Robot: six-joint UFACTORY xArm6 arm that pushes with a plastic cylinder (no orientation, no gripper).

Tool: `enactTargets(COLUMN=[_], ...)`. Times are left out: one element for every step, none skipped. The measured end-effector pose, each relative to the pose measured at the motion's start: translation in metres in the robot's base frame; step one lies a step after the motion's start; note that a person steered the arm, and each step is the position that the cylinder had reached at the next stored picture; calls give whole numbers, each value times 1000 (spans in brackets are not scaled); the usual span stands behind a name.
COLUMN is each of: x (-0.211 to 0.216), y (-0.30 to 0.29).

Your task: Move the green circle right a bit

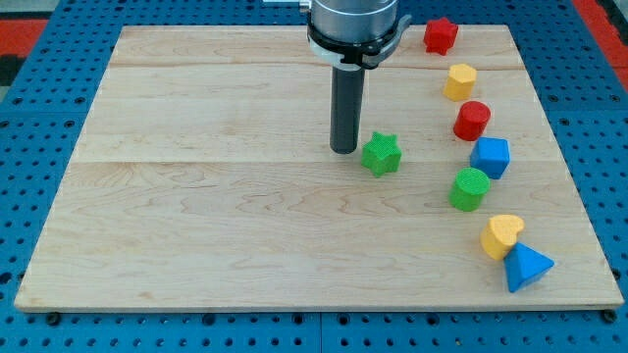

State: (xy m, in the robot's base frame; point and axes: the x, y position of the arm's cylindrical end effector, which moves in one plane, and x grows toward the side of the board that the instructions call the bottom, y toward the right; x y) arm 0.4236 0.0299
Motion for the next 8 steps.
enactTargets(x=[2, 6, 55, 77, 75, 75, 75, 75], y=[-3, -3, -2, 17, 80, 103, 107, 127])
